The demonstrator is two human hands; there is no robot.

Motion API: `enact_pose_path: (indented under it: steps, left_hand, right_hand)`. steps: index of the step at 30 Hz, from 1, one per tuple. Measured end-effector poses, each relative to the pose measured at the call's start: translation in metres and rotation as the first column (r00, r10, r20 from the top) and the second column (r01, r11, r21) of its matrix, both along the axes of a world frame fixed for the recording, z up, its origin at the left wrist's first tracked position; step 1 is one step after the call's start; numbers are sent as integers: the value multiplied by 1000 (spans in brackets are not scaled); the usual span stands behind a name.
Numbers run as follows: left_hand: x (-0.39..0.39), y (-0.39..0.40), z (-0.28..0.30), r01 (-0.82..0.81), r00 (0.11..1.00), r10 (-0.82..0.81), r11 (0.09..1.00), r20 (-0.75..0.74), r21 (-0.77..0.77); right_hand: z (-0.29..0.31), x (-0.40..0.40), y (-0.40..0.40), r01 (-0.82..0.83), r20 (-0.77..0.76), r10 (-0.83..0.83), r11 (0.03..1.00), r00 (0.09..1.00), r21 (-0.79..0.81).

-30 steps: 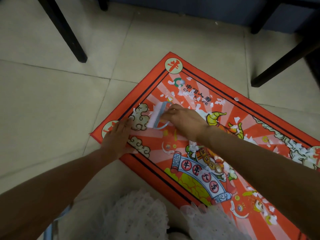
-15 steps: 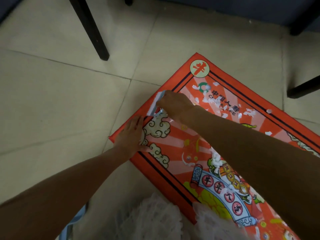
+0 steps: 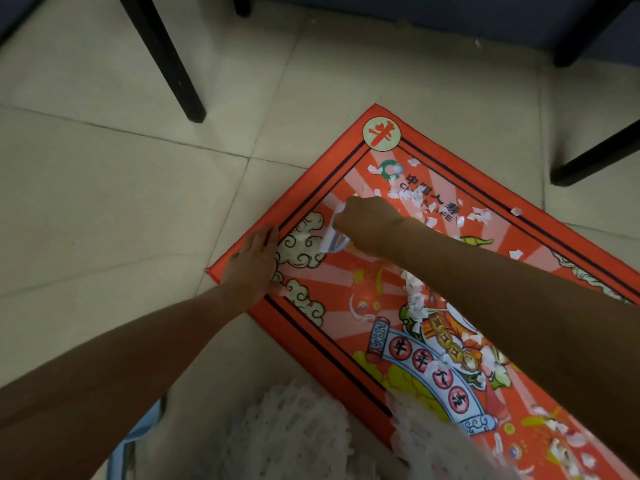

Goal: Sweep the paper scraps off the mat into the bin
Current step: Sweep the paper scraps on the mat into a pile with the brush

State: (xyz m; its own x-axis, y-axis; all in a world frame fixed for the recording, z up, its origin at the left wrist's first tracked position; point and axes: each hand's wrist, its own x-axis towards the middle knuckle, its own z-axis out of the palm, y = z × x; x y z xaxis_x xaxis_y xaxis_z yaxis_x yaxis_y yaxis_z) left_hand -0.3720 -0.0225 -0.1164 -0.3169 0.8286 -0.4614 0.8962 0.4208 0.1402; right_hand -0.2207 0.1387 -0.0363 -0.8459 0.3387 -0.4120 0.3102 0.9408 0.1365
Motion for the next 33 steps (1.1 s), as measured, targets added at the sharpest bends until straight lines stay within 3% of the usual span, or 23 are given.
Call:
enact_pose_path:
  steps: [6, 11, 19, 31, 33]
  left_hand:
    - [8, 4, 3, 24, 999, -23, 1000, -48, 17]
    - [10, 5, 3, 19, 998, -18, 1000, -53, 12]
    - [9, 5, 1, 6, 1000, -5, 999, -20, 32]
    - [11, 4, 5, 3, 1000, -3, 1000, -17, 25]
    - [12, 4, 6, 3, 1000, -2, 1000, -22, 22]
  right_hand:
    - [3, 39, 6, 38, 35, -37, 999, 999, -18]
    - [-1, 45, 11, 85, -93, -92, 993, 991, -77]
    - [-27, -13, -15, 41, -234, -75, 988, 969, -149]
    - [-10, 14, -14, -41, -41, 40, 998, 998, -44]
    - [-5, 29, -9, 32, -15, -34, 996, 999, -83]
